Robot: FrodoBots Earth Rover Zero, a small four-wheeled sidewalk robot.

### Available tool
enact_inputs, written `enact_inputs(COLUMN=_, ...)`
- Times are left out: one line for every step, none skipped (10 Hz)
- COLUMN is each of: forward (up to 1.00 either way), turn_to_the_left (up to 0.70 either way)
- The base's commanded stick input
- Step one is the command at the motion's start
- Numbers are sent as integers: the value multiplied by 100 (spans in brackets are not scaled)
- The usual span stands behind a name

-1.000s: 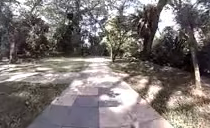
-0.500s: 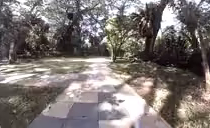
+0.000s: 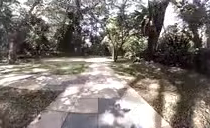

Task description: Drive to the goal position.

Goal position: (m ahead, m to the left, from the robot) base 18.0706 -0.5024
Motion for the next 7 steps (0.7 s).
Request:
enact_inputs(forward=50, turn_to_the_left=0)
enact_inputs(forward=50, turn_to_the_left=0)
enact_inputs(forward=50, turn_to_the_left=0)
enact_inputs(forward=50, turn_to_the_left=0)
enact_inputs(forward=50, turn_to_the_left=0)
enact_inputs(forward=50, turn_to_the_left=0)
enact_inputs(forward=50, turn_to_the_left=0)
